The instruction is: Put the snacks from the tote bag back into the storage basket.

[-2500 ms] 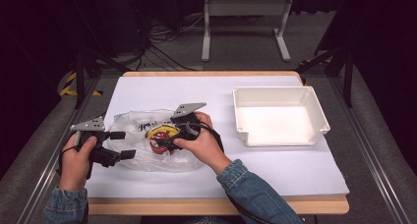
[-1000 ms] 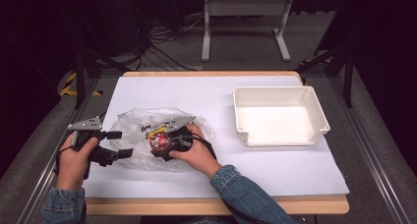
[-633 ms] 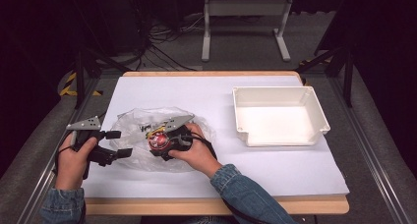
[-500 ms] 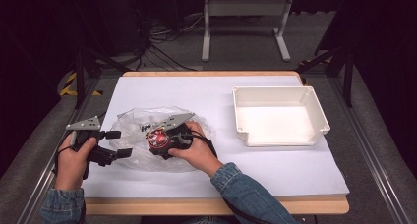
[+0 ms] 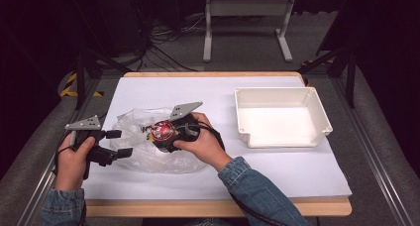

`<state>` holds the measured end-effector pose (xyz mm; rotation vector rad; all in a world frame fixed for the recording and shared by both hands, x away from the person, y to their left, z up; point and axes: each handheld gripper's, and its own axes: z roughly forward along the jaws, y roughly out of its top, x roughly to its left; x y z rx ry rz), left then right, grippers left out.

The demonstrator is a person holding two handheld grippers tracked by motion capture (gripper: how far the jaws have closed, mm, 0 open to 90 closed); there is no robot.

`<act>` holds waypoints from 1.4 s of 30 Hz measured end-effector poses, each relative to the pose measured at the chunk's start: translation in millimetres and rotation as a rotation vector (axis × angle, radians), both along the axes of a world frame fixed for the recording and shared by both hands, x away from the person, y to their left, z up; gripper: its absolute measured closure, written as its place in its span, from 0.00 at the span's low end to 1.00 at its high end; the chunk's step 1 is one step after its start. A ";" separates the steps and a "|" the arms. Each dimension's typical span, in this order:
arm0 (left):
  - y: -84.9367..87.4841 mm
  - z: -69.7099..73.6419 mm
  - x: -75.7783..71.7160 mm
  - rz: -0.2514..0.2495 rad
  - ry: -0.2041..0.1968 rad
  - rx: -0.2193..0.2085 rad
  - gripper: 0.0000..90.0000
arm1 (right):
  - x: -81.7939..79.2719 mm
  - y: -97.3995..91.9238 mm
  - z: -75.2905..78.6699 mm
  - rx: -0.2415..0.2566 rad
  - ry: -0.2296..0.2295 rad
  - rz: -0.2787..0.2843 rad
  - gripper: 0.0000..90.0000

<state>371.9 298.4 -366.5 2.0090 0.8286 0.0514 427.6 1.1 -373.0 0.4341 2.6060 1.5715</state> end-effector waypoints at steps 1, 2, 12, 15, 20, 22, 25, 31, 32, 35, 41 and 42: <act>0.0 0.0 0.0 0.000 0.000 0.000 0.05 | 0.0 0.0 0.0 0.000 0.000 0.000 0.24; -0.1 0.2 0.6 0.000 -0.004 0.003 0.05 | 0.3 -1.0 2.5 0.003 -0.004 0.001 0.24; -0.7 0.3 2.3 -0.005 -0.003 0.000 0.05 | -0.7 -15.4 33.9 0.031 -0.025 -0.010 0.24; -0.5 0.1 2.3 -0.003 0.001 -0.003 0.05 | -0.2 -19.3 38.1 0.030 -0.027 -0.013 0.24; 0.8 0.5 2.6 0.002 0.000 -0.006 0.05 | 2.5 -30.4 49.3 0.024 -0.034 -0.017 0.24; 1.5 -0.2 2.6 0.004 0.001 -0.005 0.05 | 4.0 -35.5 54.1 0.022 -0.042 -0.014 0.24; 2.9 -0.8 2.8 0.009 0.002 -0.005 0.05 | 6.4 -45.9 63.1 0.024 -0.050 -0.023 0.24; 3.1 -1.2 2.2 0.011 0.001 -0.005 0.05 | 11.6 -66.7 75.2 0.014 -0.047 -0.038 0.24; 3.6 -1.2 2.1 0.014 0.002 -0.006 0.05 | 12.5 -69.5 76.5 0.011 -0.048 -0.041 0.24; 4.9 -1.2 1.7 0.018 0.000 -0.009 0.05 | 16.4 -81.4 80.8 0.011 -0.048 -0.058 0.24; 6.4 -2.3 0.8 0.024 0.001 -0.010 0.05 | 26.7 -106.8 86.0 0.002 -0.053 -0.100 0.24; 6.6 -2.4 0.7 0.023 0.001 -0.009 0.05 | 28.6 -110.9 86.2 0.003 -0.054 -0.108 0.24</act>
